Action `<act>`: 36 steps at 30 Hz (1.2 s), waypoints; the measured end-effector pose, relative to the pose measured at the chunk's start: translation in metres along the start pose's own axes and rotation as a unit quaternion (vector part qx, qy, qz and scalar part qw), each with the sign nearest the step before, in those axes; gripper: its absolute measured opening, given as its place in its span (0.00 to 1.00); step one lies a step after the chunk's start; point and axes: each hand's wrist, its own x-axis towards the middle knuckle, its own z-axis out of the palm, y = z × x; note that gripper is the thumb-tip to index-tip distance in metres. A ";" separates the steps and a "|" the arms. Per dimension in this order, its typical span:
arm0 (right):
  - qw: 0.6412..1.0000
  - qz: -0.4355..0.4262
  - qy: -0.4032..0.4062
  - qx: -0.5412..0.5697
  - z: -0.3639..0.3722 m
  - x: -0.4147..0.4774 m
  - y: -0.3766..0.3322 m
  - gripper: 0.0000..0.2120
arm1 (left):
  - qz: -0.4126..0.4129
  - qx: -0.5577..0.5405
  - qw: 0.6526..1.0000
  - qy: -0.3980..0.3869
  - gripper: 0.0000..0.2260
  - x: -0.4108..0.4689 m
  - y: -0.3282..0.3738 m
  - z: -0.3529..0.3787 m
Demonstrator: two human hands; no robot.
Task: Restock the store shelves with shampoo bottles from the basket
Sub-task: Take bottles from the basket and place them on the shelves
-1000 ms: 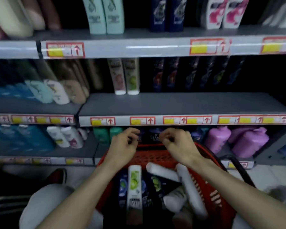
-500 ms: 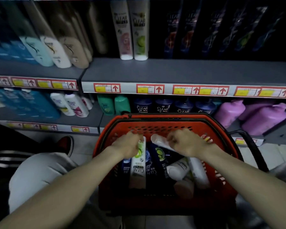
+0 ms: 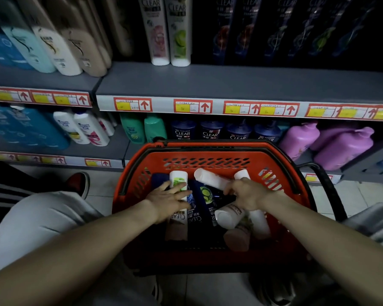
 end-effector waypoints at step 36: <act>0.865 0.028 0.133 0.483 -0.002 -0.028 -0.035 0.33 | -0.162 -0.772 0.549 0.277 0.16 -0.007 0.005 -0.081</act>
